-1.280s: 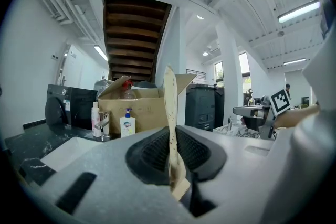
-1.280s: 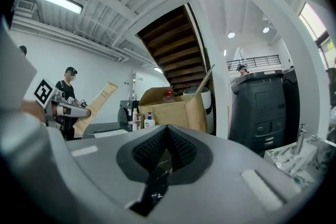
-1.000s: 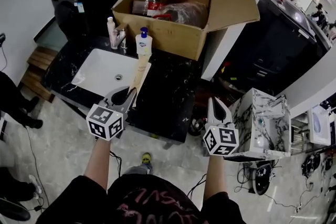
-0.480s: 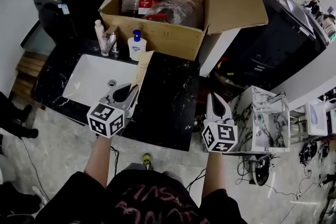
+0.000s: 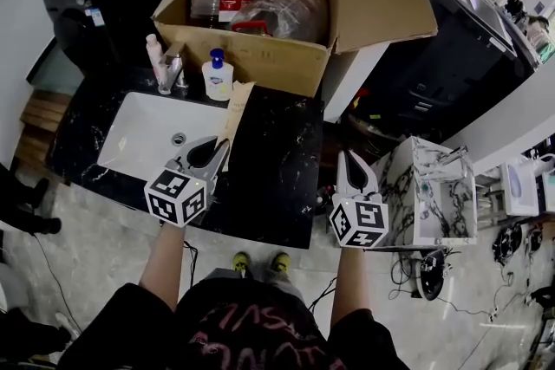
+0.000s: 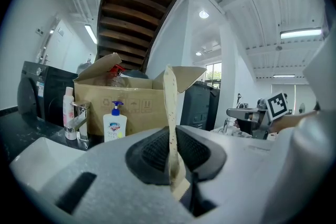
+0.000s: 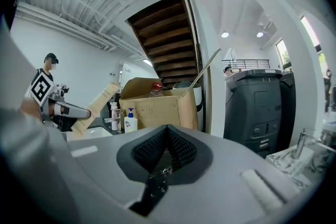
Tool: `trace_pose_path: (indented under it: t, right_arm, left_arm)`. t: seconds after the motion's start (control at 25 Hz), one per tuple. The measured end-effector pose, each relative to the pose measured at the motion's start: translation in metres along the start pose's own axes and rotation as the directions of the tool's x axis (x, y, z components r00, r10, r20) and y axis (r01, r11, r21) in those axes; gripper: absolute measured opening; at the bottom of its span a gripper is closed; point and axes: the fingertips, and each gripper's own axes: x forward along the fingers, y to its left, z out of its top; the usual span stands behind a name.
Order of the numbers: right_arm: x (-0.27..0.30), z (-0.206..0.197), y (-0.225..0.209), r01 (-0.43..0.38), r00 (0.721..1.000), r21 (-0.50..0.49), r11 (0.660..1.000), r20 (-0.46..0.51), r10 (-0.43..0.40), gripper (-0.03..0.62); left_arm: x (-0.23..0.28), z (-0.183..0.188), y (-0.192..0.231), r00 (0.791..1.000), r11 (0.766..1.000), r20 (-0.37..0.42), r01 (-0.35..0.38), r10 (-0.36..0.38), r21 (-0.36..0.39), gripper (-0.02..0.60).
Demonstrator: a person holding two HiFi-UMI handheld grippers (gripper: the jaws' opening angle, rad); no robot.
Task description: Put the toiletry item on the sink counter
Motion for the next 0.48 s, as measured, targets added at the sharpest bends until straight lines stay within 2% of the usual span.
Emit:
trace_pose_path:
  t: [0.48]
  right_arm:
    - [0.006,0.006,-0.023,-0.074,0.996,0.002,0.997,0.047,0.074,0.012]
  left_arm:
    - [0.02,0.002,-0.018,0.998,0.998,-0.009,-0.062,0.062,0.011,0.037]
